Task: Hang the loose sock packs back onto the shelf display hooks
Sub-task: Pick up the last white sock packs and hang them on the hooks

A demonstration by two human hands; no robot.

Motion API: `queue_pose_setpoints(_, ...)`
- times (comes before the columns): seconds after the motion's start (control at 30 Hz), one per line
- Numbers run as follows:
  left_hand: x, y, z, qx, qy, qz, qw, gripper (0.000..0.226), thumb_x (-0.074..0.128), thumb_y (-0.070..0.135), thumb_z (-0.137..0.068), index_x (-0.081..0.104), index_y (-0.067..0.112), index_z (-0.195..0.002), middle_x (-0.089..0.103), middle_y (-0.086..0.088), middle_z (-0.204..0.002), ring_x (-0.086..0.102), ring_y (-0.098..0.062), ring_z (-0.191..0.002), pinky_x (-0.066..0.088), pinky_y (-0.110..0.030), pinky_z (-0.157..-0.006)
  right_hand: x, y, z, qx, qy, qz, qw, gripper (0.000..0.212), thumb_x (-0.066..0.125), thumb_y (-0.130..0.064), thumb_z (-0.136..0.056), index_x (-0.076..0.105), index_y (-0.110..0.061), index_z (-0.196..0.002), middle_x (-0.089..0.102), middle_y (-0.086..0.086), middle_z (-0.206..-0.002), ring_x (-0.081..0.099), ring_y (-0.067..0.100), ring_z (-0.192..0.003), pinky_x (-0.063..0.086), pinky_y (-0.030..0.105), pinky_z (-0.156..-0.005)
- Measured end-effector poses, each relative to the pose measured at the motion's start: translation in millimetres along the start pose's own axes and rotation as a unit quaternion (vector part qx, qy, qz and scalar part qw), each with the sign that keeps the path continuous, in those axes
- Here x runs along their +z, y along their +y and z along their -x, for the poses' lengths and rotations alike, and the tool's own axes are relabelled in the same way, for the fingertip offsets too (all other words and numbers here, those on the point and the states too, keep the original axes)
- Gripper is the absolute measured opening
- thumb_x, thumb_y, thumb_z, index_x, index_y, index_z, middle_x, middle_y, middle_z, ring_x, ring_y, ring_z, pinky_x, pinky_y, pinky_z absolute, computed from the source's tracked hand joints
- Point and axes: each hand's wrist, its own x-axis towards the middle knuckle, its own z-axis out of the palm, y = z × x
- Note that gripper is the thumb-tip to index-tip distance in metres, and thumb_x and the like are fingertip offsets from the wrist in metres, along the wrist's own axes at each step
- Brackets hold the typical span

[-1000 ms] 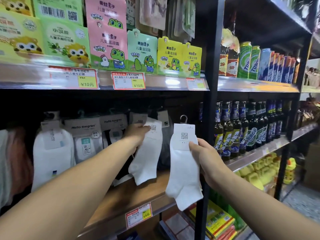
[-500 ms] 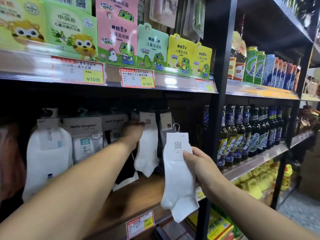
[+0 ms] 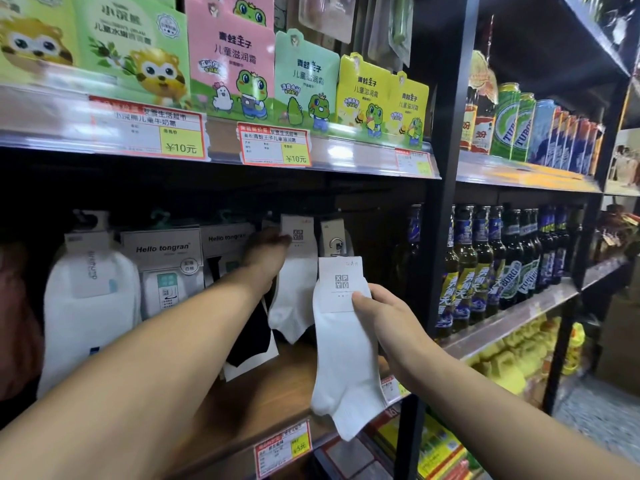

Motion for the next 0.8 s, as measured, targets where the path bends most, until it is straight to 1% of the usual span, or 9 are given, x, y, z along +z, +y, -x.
queue_pose_setpoints(0.07,0,-1,0,-0.005,0.015,0.002,1.0,0.031,0.056,0.018,-0.094,0.065,0.009,-0.122,0.068,-0.014,-0.118,0.065,-0.033,-0.106,0.051,-0.046,-0.096,0,1,0,0.003,-0.005,0.004,1.0,0.022,0.048,-0.028,-0.102,0.068,-0.026,-0.112,0.077,-0.002,-0.106,0.073,0.012,-0.081,0.05,0.019,-0.051)
queue_pose_setpoints(0.17,-2,-5,1,-0.024,0.035,0.009,0.999,0.028,0.055,0.018,-0.093,0.066,0.009,-0.118,0.069,-0.013,-0.113,0.066,-0.032,-0.103,0.053,-0.045,-0.094,1,0,-1,-0.004,-0.005,-0.004,1.0,0.021,0.049,-0.027,-0.102,0.068,-0.026,-0.111,0.077,-0.002,-0.103,0.074,0.008,-0.073,0.051,0.018,-0.047)
queue_pose_setpoints(0.2,-3,-6,0,-0.03,0.039,0.005,0.999,0.027,0.055,0.018,-0.093,0.067,0.009,-0.116,0.07,-0.015,-0.112,0.066,-0.032,-0.102,0.053,-0.045,-0.093,1,-1,-3,-0.008,-0.003,-0.006,1.0,0.021,0.049,-0.026,-0.102,0.068,-0.025,-0.111,0.078,-0.001,-0.103,0.074,0.009,-0.074,0.052,0.018,-0.048)
queue_pose_setpoints(0.33,-8,-10,-1,-0.035,0.044,-0.012,0.998,0.024,0.057,0.019,-0.092,0.07,0.011,-0.112,0.071,-0.015,-0.111,0.067,-0.032,-0.102,0.054,-0.045,-0.092,5,-6,-11,-0.022,0.012,-0.004,1.0,0.021,0.05,-0.022,-0.101,0.068,-0.017,-0.111,0.078,0.007,-0.107,0.075,0.02,-0.086,0.056,0.027,-0.061)
queue_pose_setpoints(0.43,-11,-11,0,-0.037,0.045,-0.022,0.998,0.018,0.059,0.02,-0.09,0.071,0.016,-0.104,0.072,-0.015,-0.11,0.068,-0.033,-0.1,0.055,-0.046,-0.091,6,-7,-17,-0.021,0.023,0.005,0.999,0.022,0.05,-0.023,-0.1,0.068,-0.016,-0.11,0.077,0.007,-0.106,0.075,0.026,-0.095,0.055,0.029,-0.066)
queue_pose_setpoints(0.53,-12,-10,4,-0.035,0.045,-0.029,0.998,0.022,0.06,0.019,-0.09,0.071,0.012,-0.108,0.072,-0.015,-0.109,0.067,-0.033,-0.1,0.054,-0.045,-0.091,6,-5,-19,-0.018,0.031,0.002,0.999,0.021,0.051,-0.022,-0.1,0.068,-0.015,-0.11,0.077,0.008,-0.107,0.074,0.028,-0.098,0.059,0.033,-0.073)
queue_pose_setpoints(0.67,-12,-10,11,-0.039,0.037,-0.014,0.998,0.027,0.058,0.017,-0.092,0.068,0.011,-0.117,0.071,-0.014,-0.114,0.066,-0.032,-0.104,0.053,-0.044,-0.093,7,-3,-19,-0.022,0.034,0.017,0.999,0.021,0.05,-0.02,-0.1,0.068,-0.015,-0.11,0.076,0.01,-0.109,0.073,0.029,-0.099,0.059,0.044,-0.088)
queue_pose_setpoints(0.8,-13,-9,16,-0.035,0.042,-0.023,0.998,0.03,0.056,0.017,-0.093,0.067,0.012,-0.119,0.069,-0.013,-0.112,0.063,-0.032,-0.107,0.052,-0.039,-0.094,9,-6,-19,-0.03,0.026,0.027,0.999,0.021,0.049,-0.022,-0.101,0.066,-0.016,-0.112,0.075,0.007,-0.108,0.073,0.026,-0.097,0.058,0.039,-0.083)
